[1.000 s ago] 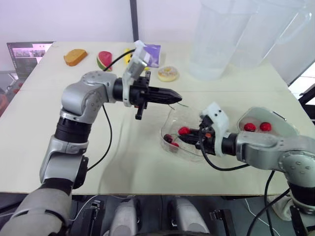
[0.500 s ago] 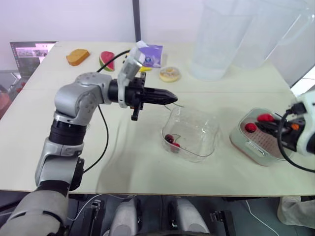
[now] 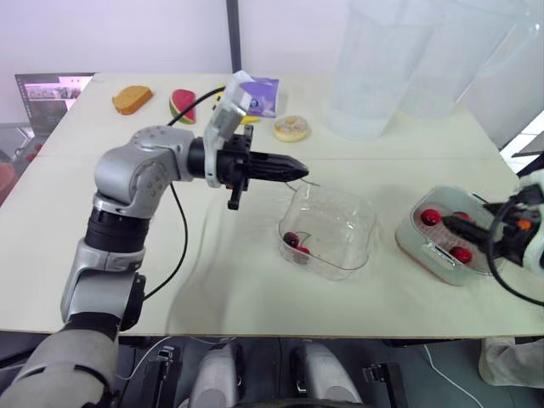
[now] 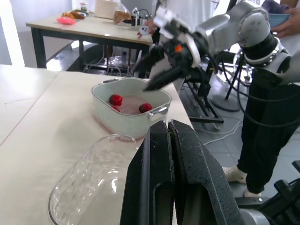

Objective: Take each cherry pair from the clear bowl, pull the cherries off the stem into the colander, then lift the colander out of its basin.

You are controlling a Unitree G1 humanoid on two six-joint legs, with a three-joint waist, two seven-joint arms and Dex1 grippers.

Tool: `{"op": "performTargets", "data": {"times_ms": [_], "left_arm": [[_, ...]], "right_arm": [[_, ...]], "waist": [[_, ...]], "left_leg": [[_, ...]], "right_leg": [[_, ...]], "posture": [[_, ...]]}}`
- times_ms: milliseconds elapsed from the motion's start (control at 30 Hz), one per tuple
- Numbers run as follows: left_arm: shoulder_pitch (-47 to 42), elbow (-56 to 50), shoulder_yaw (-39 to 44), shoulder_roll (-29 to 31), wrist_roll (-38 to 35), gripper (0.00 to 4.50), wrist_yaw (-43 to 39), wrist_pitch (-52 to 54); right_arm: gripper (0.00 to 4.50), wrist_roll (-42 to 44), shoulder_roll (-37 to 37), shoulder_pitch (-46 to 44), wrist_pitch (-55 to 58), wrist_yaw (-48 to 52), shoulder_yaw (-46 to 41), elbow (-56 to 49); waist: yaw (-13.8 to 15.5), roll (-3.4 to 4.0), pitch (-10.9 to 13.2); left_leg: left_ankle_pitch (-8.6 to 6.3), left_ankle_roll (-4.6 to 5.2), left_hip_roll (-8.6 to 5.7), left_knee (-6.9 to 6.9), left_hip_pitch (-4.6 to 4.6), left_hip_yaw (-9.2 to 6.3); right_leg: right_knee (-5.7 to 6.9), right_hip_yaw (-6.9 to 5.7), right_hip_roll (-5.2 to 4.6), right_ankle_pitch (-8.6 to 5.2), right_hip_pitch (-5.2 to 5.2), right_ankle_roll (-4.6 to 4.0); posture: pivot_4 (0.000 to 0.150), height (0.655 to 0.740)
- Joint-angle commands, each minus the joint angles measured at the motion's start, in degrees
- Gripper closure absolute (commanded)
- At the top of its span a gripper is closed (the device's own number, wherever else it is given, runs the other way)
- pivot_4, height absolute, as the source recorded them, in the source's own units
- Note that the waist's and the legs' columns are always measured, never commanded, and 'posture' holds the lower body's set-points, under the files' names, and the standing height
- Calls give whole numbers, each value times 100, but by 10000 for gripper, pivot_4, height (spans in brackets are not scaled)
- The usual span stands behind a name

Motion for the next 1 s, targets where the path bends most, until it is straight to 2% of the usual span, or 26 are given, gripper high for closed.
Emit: {"op": "performTargets", "data": {"times_ms": [33, 167, 333, 400, 500, 733, 800, 1000], "left_arm": [[-20, -178, 113, 98, -98, 45000, -7, 34], [37, -221, 156, 205, -134, 45000, 29, 123], [402, -673, 431, 442, -343, 45000, 438, 522], [718, -915, 628, 654, -382, 45000, 650, 667], [1380, -959, 979, 1249, 16, 45000, 1019, 489], [2217, 72, 1606, 1966, 981, 45000, 1990, -394], [2668, 430, 1658, 2215, 1315, 45000, 1938, -905], [3232, 1614, 1899, 2262, 1568, 45000, 1802, -1934]], "right_arm": [[781, 1051, -110, -414, -575, 539, -136, -809], [781, 1534, -107, -689, -1063, 572, 599, -1386], [781, 1125, -85, -800, -1435, 567, 1736, -1869], [781, 896, -55, -765, -1538, 572, 2015, -1916], [781, 807, -5, -766, -1718, 674, 2210, -1875], [781, 626, -15, -855, -1969, 884, 2521, -1717], [781, 574, -15, -946, -2007, 899, 2633, -1655], [781, 422, -10, -1089, -2063, 951, 2874, -1538]], "waist": [[1, 0, 0], [11, -4, 2], [19, -5, 3], [8, -5, 3], [-50, -4, 3], [28, -10, 3], [16, -10, 3], [28, -13, 2]], "left_leg": [[0, 0, 1, -1, 0, -1], [-1, 1, 0, -1, -2, -6], [-3, 5, -1, 4, -2, -5], [-2, 4, 0, 4, -3, -6], [-1, 2, 3, 2, 1, -5], [-1, 2, 3, 1, 6, -5], [-3, 6, 2, 2, 4, -2], [-4, 6, 7, 0, 6, 1]], "right_leg": [[0, -1, 2, 0, 0, 0], [-1, -4, 0, 0, 2, 0], [-2, -3, -7, 1, 3, 1], [-2, -5, -7, 1, 3, 1], [-1, -3, -8, 1, 3, 1], [3, -8, -15, 1, 5, -1], [0, -9, -18, 1, 5, -1], [1, -12, -25, 2, 1, -2]], "posture": [[1500, 7400], [1500, 7400], [1500, 7400], [1500, 7400], [1500, 7400], [1500, 7400], [1500, 7400], [1500, 7400]]}}
